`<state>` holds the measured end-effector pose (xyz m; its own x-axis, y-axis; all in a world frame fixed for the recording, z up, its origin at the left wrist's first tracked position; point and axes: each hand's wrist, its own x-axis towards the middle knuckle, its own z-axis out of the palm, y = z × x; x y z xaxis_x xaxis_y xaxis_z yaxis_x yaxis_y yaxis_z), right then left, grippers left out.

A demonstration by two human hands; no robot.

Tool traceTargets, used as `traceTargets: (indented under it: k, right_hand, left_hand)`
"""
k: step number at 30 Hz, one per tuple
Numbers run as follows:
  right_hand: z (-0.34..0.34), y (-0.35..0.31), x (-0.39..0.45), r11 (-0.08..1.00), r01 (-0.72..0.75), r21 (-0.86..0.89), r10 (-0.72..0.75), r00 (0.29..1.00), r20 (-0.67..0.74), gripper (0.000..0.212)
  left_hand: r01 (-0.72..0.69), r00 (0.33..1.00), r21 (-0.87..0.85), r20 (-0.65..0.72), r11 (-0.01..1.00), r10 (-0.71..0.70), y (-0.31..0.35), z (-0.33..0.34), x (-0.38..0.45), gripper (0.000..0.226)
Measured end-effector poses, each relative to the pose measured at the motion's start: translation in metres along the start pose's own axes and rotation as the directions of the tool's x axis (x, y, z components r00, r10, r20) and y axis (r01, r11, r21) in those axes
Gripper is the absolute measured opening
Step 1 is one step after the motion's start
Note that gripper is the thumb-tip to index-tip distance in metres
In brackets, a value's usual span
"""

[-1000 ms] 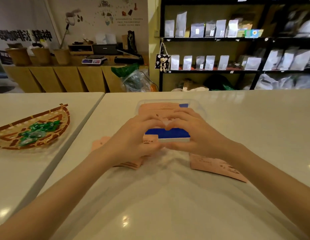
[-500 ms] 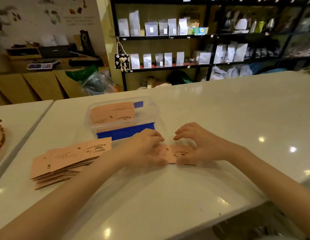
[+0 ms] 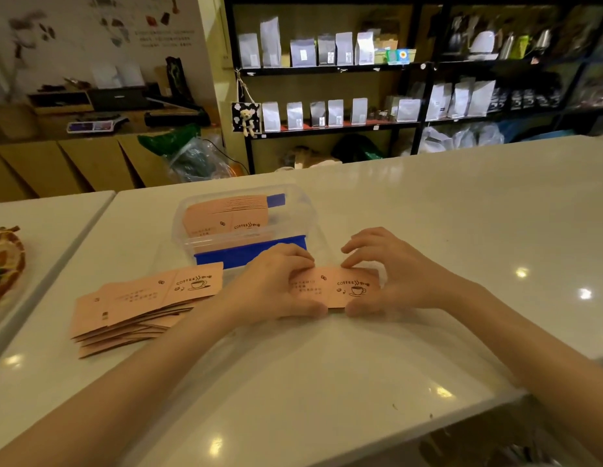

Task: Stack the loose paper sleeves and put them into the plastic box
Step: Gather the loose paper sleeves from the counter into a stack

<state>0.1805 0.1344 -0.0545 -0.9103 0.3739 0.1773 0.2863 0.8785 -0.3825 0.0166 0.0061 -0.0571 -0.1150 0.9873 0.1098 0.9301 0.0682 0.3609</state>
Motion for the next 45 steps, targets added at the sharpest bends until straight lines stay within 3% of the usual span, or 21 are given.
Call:
traceTargets:
  k: [4,14,25,32,37,42,45]
  right_hand:
    - [-0.01,-0.014,0.012,0.999,0.04,0.033,-0.04,0.999,-0.01,0.053]
    - [-0.003,-0.074,0.068,0.964,0.26,0.053,-0.259,0.966,-0.027,0.056]
    - [0.034,-0.142,0.117,0.909,0.416,0.013,-0.415,0.905,0.096,0.055]
    - [0.052,-0.155,0.127,0.908,0.419,-0.022,-0.409,0.895,0.176,0.058]
    - [0.058,-0.151,0.127,0.897,0.439,-0.06,-0.416,0.881,0.223,0.059]
    - [0.052,-0.15,0.136,0.896,0.445,-0.011,-0.43,0.873,0.23,0.049]
    - [0.045,-0.153,0.15,0.88,0.461,-0.118,-0.387,0.838,0.385,0.054]
  left_hand:
    - [-0.009,0.99,0.0,-0.138,1.0,0.009,-0.003,-0.017,-0.01,0.065]
    - [0.083,0.962,0.045,-0.266,0.996,-0.068,-0.039,-0.077,-0.067,0.065]
    - [0.407,0.894,-0.008,-0.201,0.913,-0.4,-0.087,-0.103,-0.131,0.063]
    - [0.45,0.879,0.006,-0.179,0.893,-0.442,-0.103,-0.097,-0.146,0.06]
    - [0.411,0.905,0.029,-0.137,0.911,-0.404,-0.107,-0.085,-0.148,0.063]
    - [0.445,0.889,-0.101,-0.069,0.89,-0.453,-0.113,-0.095,-0.142,0.07]
    - [0.52,0.854,-0.103,0.072,0.848,-0.515,-0.125,-0.104,-0.131,0.061]
